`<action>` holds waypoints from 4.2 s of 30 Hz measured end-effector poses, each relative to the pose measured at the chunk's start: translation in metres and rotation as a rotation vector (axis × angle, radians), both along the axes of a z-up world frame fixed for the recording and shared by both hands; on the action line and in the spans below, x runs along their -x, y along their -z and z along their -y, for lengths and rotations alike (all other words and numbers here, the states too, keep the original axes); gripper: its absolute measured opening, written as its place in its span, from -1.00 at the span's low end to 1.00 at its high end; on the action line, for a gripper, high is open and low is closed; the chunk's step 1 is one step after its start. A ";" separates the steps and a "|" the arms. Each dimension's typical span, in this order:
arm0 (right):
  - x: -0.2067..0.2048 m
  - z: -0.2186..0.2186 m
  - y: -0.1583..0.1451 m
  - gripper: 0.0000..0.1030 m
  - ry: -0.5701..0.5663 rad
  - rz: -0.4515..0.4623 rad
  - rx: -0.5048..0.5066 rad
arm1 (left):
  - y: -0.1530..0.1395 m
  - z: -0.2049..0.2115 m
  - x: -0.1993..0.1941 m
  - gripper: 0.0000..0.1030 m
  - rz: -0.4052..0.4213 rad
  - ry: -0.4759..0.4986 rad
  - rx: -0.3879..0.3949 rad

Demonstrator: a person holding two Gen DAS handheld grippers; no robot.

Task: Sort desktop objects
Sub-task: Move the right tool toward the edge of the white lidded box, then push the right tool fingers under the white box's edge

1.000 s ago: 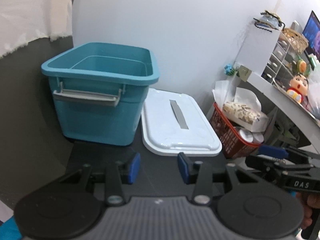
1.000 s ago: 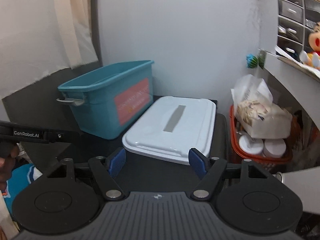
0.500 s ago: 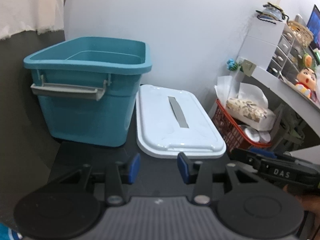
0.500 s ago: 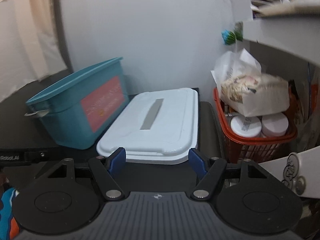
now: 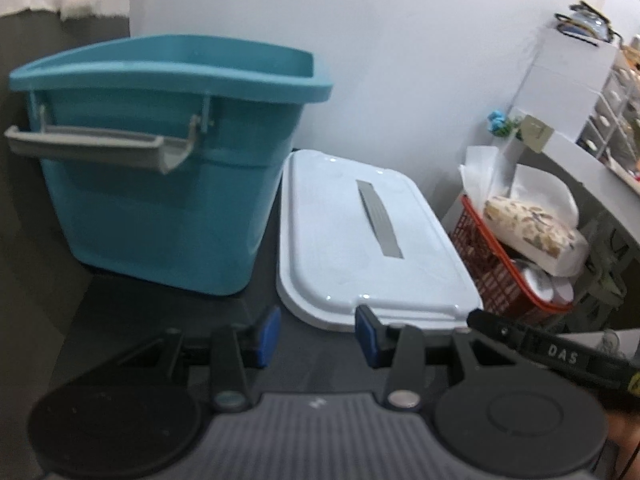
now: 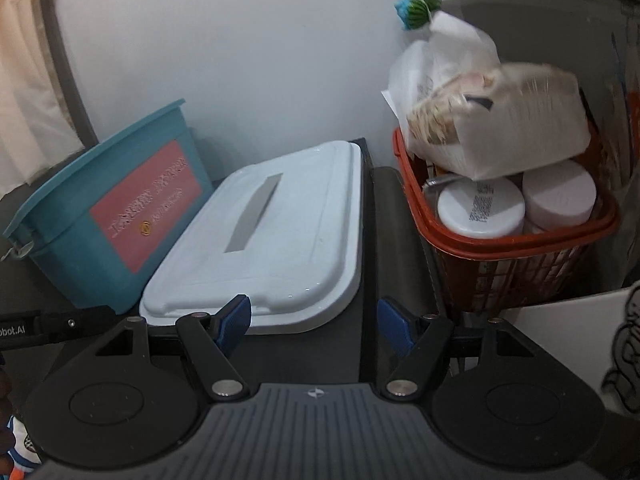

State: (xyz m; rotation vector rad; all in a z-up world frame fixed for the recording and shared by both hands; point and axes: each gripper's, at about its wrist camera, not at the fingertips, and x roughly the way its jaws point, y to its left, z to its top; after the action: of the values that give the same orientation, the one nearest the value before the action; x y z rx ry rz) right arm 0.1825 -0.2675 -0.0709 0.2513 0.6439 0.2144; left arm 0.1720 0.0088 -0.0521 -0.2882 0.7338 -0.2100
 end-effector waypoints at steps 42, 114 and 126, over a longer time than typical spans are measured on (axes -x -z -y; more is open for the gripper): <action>-0.034 0.021 0.028 0.18 0.074 -0.055 -0.268 | 0.019 0.013 -0.041 -0.09 -0.067 -0.113 0.055; 0.101 -0.014 -0.009 0.08 0.025 -0.152 0.007 | -0.027 -0.013 0.058 -0.14 -0.146 0.058 -0.012; 0.094 -0.002 0.004 0.38 0.070 -0.194 -0.135 | -0.023 -0.014 0.048 -0.14 -0.133 0.061 -0.023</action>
State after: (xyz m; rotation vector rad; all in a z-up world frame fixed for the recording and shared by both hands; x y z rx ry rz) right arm 0.0886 -0.2660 -0.0745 0.4279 0.8124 0.1676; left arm 0.1238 0.0232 -0.0287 -0.2597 0.8772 -0.2411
